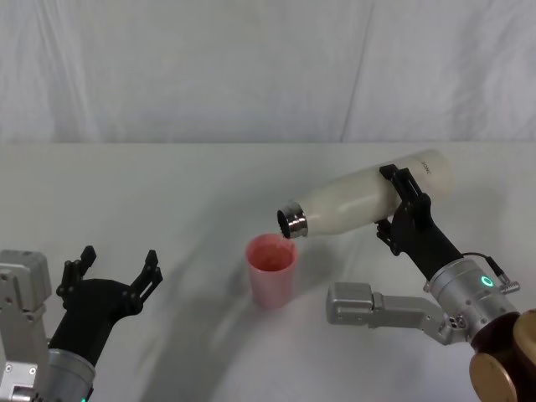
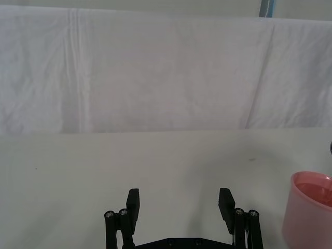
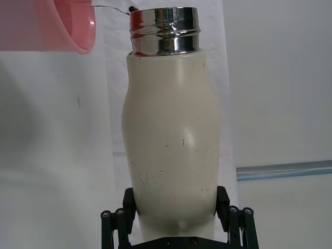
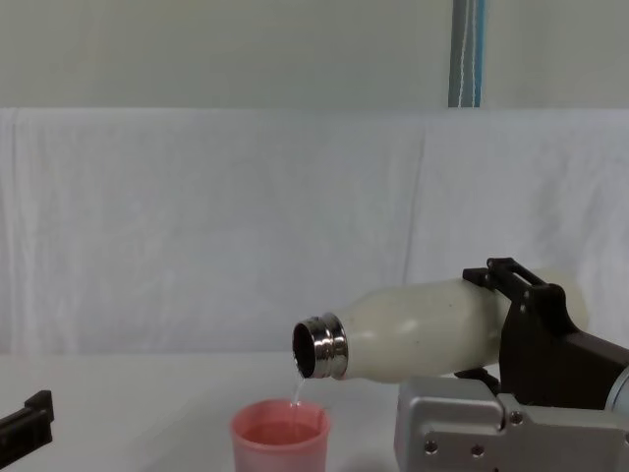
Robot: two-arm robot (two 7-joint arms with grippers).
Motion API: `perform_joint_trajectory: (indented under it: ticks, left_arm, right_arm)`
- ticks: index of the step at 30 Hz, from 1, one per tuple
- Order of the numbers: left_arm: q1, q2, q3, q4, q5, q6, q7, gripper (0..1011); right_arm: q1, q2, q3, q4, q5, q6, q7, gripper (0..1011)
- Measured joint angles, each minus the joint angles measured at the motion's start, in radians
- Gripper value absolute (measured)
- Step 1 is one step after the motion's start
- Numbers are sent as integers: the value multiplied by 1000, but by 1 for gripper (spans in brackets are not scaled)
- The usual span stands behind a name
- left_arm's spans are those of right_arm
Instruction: Grasp the thermos with one hand and pour water into the cup lid.
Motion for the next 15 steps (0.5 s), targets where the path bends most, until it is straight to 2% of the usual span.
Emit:
perform_joint_trajectory:
  ticks: [15]
  left_arm:
    - [0, 0, 0, 0, 0, 0, 0, 1001]
  right_arm:
    - [6, 0, -2, 0, 0, -1, 5, 950]
